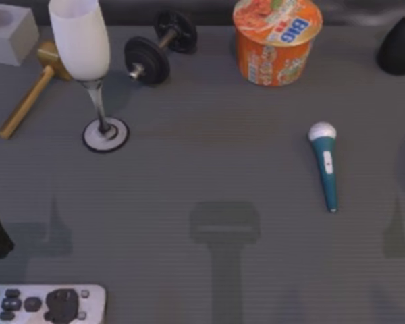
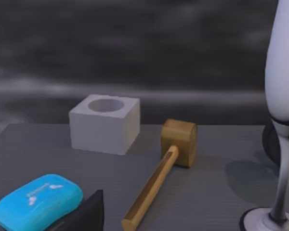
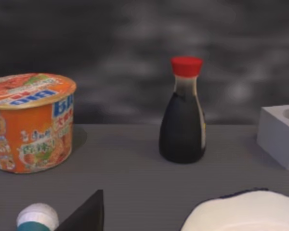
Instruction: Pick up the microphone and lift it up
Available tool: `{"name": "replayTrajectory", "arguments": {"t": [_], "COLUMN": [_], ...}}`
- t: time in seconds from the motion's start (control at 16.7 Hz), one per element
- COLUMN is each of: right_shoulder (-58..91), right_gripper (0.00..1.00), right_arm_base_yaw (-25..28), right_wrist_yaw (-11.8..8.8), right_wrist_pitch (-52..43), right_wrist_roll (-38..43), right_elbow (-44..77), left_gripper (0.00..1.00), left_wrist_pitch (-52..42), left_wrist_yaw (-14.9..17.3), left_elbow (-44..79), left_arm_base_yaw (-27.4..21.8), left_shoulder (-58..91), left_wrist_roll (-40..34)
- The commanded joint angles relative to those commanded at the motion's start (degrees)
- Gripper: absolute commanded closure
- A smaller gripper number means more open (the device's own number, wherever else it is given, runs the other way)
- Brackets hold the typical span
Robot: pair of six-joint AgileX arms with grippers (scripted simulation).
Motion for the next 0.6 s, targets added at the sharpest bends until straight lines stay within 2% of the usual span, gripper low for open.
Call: {"name": "replayTrajectory", "arguments": {"t": [0.3, 0.6], "right_shoulder": [3.5, 21.7], "right_gripper": [0.00, 0.00], "right_arm_base_yaw": [1.1, 5.2], "right_wrist_yaw": [0.0, 0.5], "right_wrist_pitch": [-2.3, -12.4], "right_wrist_roll": [1.1, 5.7], "right_elbow": [3.5, 18.7], "left_gripper": [0.00, 0.00], "left_wrist_pitch": [0.0, 0.0], "left_wrist_yaw": [0.0, 0.0], "left_elbow": [0.0, 0.0], "left_arm_base_yaw": [0.0, 0.0], "left_shoulder": [0.0, 0.0], "left_wrist_roll": [0.0, 0.0]}}
